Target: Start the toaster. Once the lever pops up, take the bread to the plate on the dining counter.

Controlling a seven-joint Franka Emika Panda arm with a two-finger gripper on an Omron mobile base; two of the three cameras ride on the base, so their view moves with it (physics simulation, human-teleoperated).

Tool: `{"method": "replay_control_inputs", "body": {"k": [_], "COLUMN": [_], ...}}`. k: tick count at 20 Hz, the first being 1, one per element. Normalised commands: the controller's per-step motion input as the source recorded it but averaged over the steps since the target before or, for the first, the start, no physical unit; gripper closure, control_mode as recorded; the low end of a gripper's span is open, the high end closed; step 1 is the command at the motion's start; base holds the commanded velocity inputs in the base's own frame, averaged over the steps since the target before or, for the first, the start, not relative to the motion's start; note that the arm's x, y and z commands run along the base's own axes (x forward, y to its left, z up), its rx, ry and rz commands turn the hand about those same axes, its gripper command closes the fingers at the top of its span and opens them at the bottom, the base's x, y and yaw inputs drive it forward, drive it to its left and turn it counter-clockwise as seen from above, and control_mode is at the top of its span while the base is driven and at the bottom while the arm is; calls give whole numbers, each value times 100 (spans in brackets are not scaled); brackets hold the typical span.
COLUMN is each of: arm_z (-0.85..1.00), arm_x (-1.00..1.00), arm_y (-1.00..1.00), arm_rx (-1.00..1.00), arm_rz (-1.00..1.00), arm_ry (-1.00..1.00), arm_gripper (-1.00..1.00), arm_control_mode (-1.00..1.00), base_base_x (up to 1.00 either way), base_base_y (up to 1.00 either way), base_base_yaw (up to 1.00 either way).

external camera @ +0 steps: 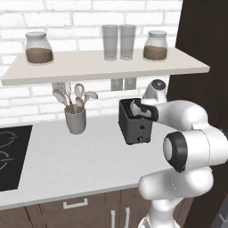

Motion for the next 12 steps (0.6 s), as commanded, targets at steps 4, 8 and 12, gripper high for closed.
{"method": "replay_control_inputs", "body": {"k": [4, 8, 12], "arm_z": [-4, -13, -19], "arm_x": [11, 0, 0], "arm_y": [5, 1, 0], "arm_rx": [5, 6, 2], "arm_rz": [0, 0, 0], "arm_ry": [0, 0, 0], "arm_gripper": [-100, -100, -100], "arm_control_mode": [-100, -100, -100], "base_base_x": [0, 0, 0], "base_base_y": [0, 0, 0], "base_base_yaw": [0, 0, 0]}}
